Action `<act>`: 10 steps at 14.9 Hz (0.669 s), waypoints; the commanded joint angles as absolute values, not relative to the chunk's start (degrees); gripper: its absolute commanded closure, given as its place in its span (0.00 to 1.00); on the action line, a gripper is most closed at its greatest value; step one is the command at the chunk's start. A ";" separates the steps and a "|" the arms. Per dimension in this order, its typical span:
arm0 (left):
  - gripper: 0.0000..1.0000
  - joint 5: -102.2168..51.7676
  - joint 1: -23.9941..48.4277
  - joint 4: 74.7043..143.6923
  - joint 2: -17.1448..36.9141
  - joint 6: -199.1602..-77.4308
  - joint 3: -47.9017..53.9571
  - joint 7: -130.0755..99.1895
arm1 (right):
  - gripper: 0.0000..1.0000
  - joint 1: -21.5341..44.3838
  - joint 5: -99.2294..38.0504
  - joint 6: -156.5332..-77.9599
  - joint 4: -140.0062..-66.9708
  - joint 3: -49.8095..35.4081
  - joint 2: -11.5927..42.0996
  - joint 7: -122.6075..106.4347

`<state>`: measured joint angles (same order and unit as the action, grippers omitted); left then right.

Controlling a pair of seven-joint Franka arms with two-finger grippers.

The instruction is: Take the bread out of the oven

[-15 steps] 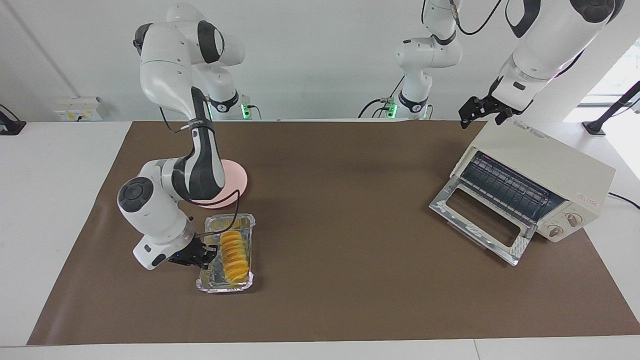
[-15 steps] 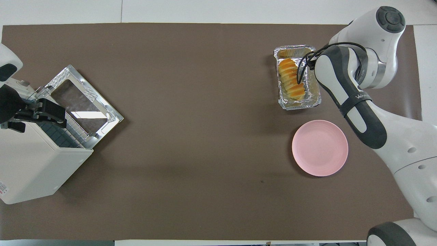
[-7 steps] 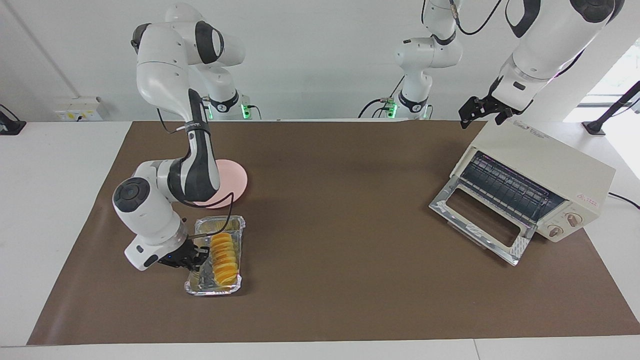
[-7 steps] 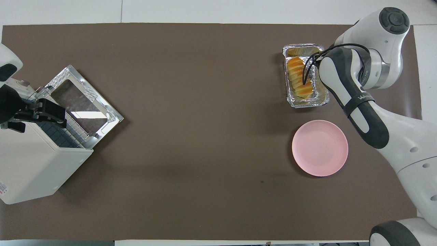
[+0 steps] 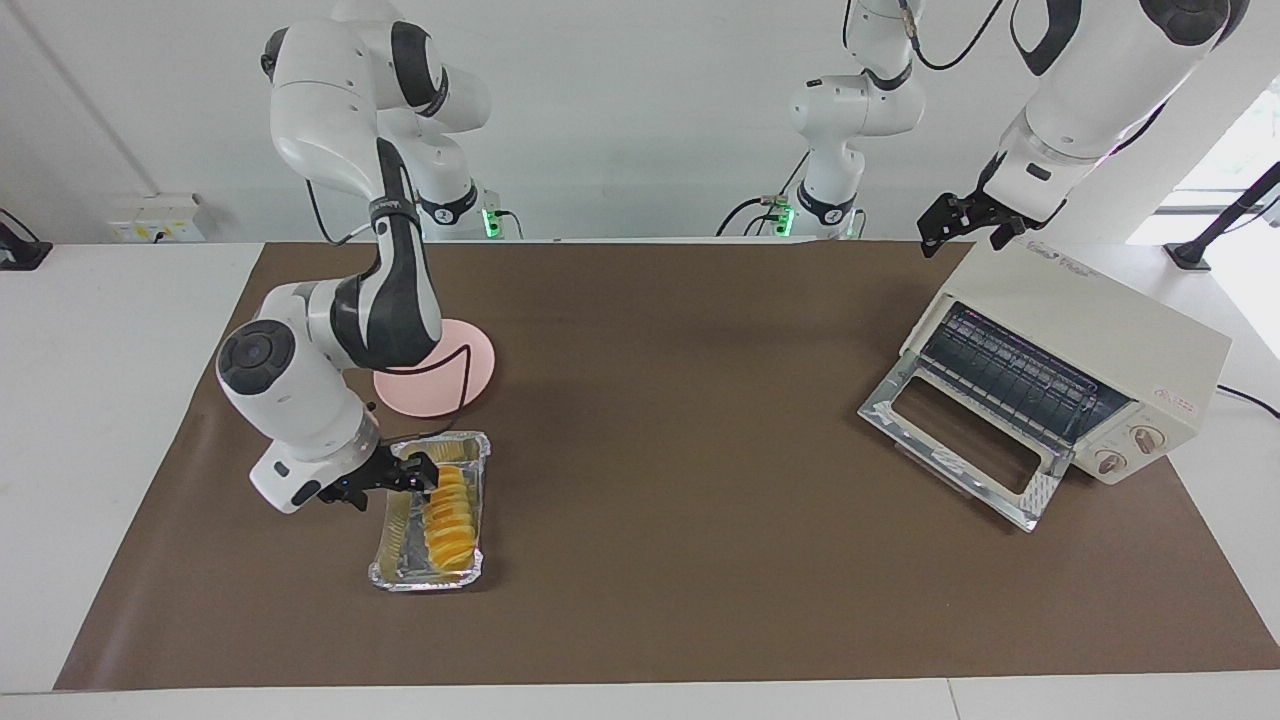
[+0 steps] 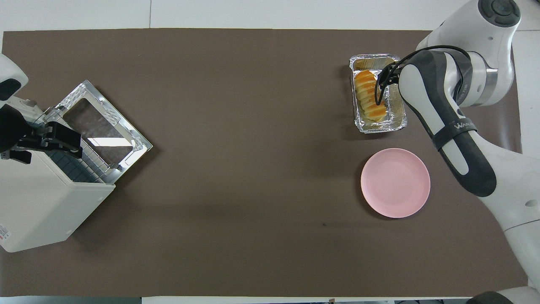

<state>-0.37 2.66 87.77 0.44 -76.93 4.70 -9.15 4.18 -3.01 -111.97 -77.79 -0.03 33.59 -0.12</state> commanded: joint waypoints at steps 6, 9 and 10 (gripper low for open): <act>0.00 -1.23 1.93 90.18 -1.58 -78.22 5.01 -9.05 | 0.00 7.65 4.21 -121.81 -88.24 0.18 32.43 5.80; 0.00 -1.23 1.93 90.18 -1.58 -78.22 5.01 -9.05 | 0.00 7.73 4.22 -124.18 -88.68 0.18 33.22 6.41; 0.00 -1.23 1.93 90.18 -1.58 -78.22 5.01 -8.97 | 0.00 7.65 4.22 -125.41 -89.03 0.18 33.48 6.42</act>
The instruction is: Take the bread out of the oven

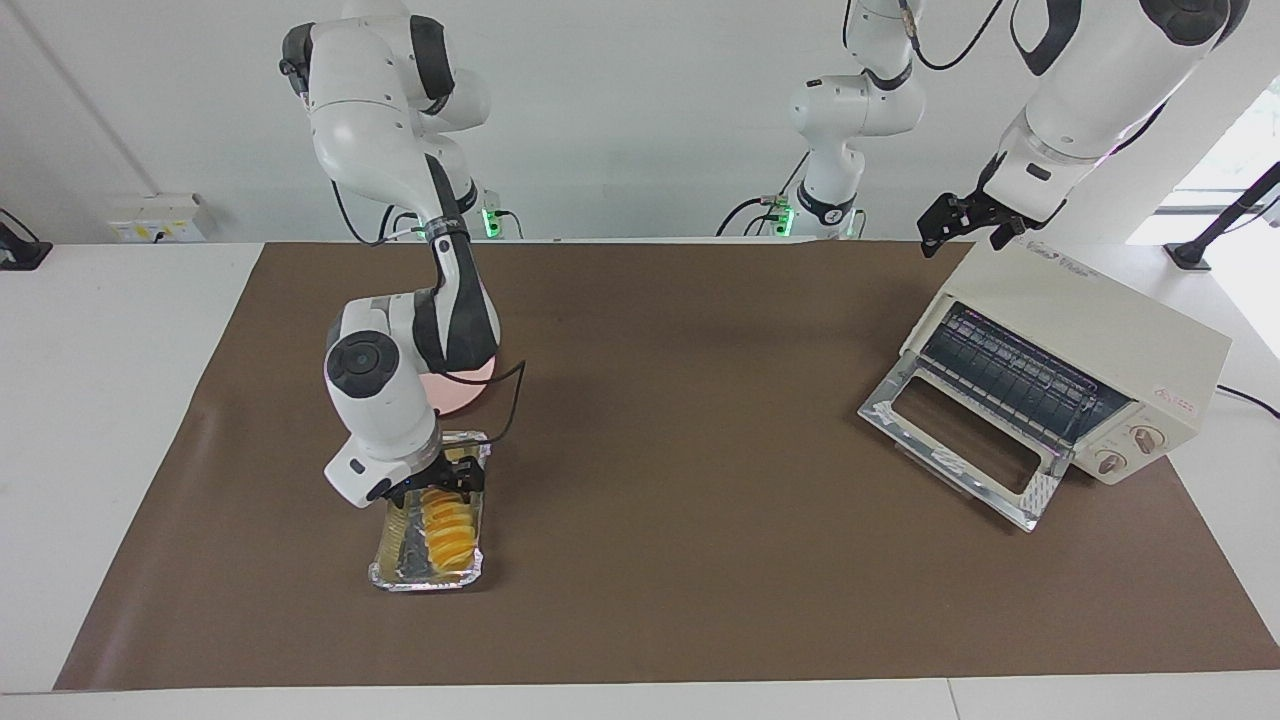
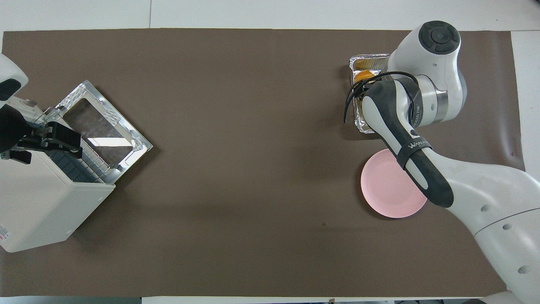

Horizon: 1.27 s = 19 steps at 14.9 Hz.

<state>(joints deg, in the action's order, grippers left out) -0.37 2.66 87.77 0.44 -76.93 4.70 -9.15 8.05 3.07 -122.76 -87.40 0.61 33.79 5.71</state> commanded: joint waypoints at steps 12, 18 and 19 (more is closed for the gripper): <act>0.00 -1.23 1.93 90.18 -1.58 -78.22 5.01 -8.97 | 1.00 7.65 0.79 -129.81 -88.95 -0.09 33.93 13.45; 0.00 -1.23 1.93 90.18 -1.58 -78.22 5.01 -9.05 | 1.00 7.29 1.14 -125.70 -86.94 -0.09 33.49 12.83; 0.00 -1.23 1.93 90.18 -1.58 -78.22 5.01 -8.97 | 1.00 7.38 1.23 -122.90 -85.36 0.00 33.40 12.83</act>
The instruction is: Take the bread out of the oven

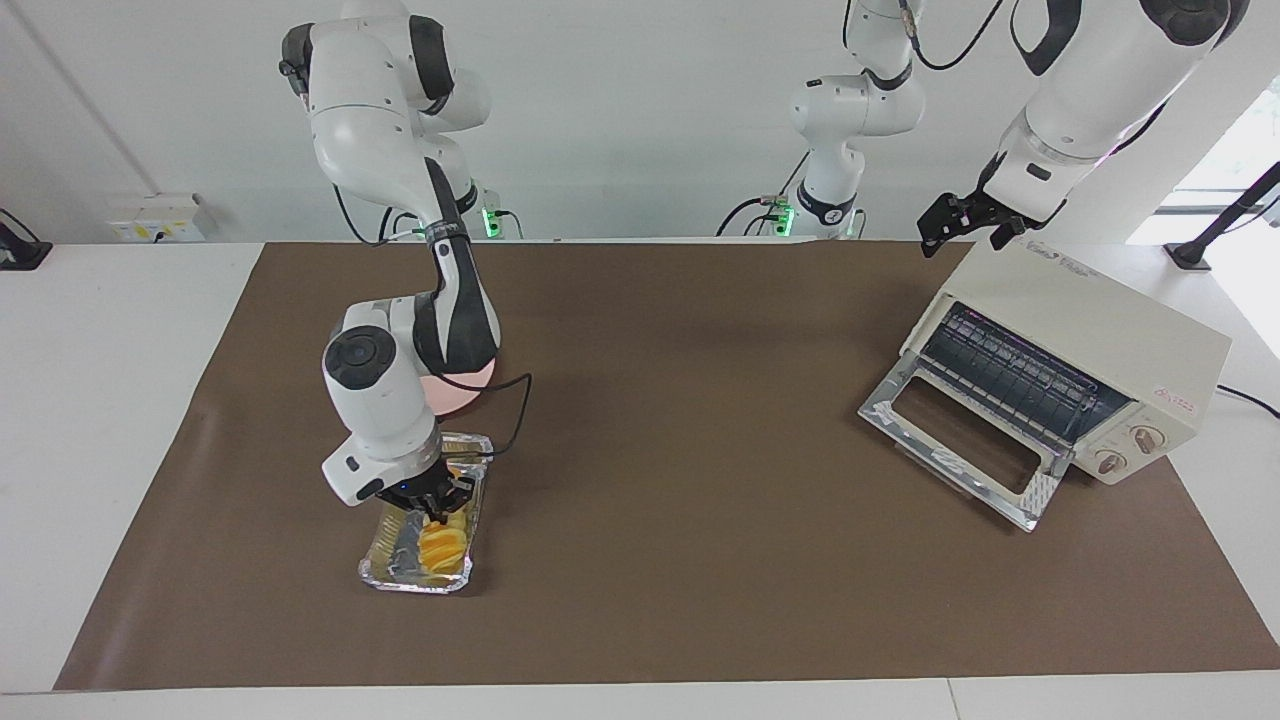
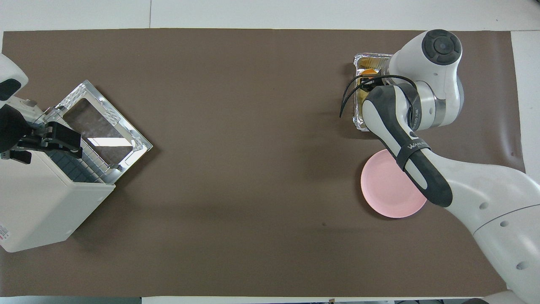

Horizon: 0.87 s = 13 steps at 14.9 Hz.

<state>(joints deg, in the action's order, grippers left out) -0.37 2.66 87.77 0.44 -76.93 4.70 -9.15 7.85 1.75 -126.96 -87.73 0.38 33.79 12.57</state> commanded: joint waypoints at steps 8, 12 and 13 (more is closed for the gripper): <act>0.00 -1.23 1.93 90.18 -1.58 -78.22 5.01 -8.96 | 1.00 7.65 1.14 -106.63 -83.92 -0.09 24.63 12.39; 0.00 -1.23 1.93 90.18 -1.58 -78.22 5.01 -8.96 | 1.00 7.64 0.88 -110.46 -103.74 -0.09 9.36 12.48; 0.00 -1.23 1.93 90.18 -1.58 -78.22 5.01 -8.96 | 1.00 7.65 0.79 -112.65 -109.11 -0.09 5.58 12.57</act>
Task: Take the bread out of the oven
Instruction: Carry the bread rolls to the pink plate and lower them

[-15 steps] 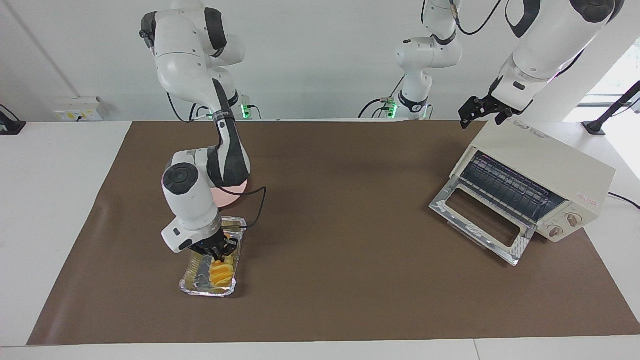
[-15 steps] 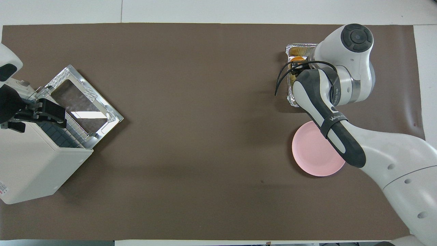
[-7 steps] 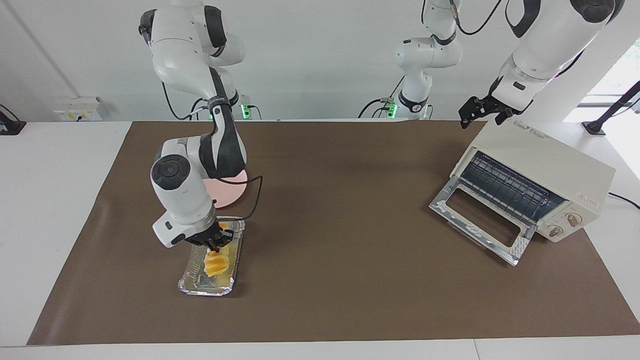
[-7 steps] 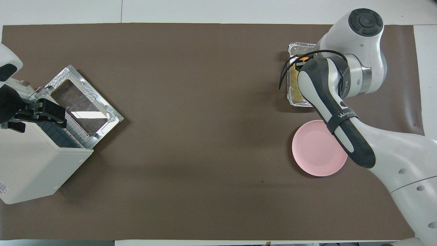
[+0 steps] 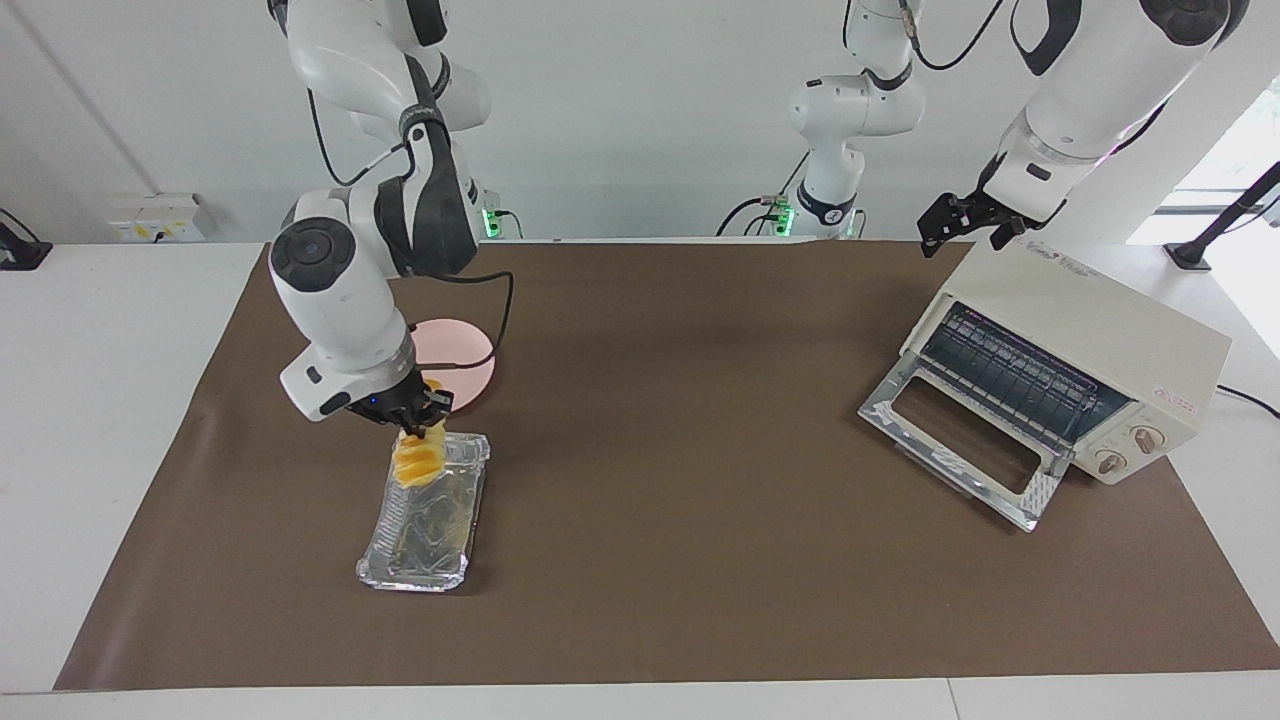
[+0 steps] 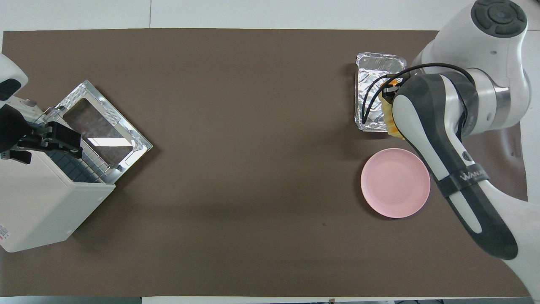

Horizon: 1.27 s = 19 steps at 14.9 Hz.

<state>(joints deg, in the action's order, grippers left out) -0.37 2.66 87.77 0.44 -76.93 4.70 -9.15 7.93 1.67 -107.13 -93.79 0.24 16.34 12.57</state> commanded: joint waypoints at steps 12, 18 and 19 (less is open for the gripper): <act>0.00 -1.23 1.93 90.18 -1.58 -78.22 5.01 -8.97 | 1.00 9.31 0.88 -146.76 -147.30 -0.18 -8.18 13.36; 0.00 -1.23 1.93 90.18 -1.58 -78.22 5.01 -8.96 | 0.00 10.28 0.88 -146.34 -146.87 -0.18 -7.38 14.94; 0.00 -1.23 1.93 90.18 -1.58 -78.22 5.01 -8.96 | 0.00 10.28 0.88 -146.16 -146.08 -0.18 -7.21 14.77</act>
<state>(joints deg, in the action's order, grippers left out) -0.37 2.66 87.77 0.44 -76.93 4.70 -9.15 10.20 1.56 -145.65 -146.77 -0.10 -7.26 14.66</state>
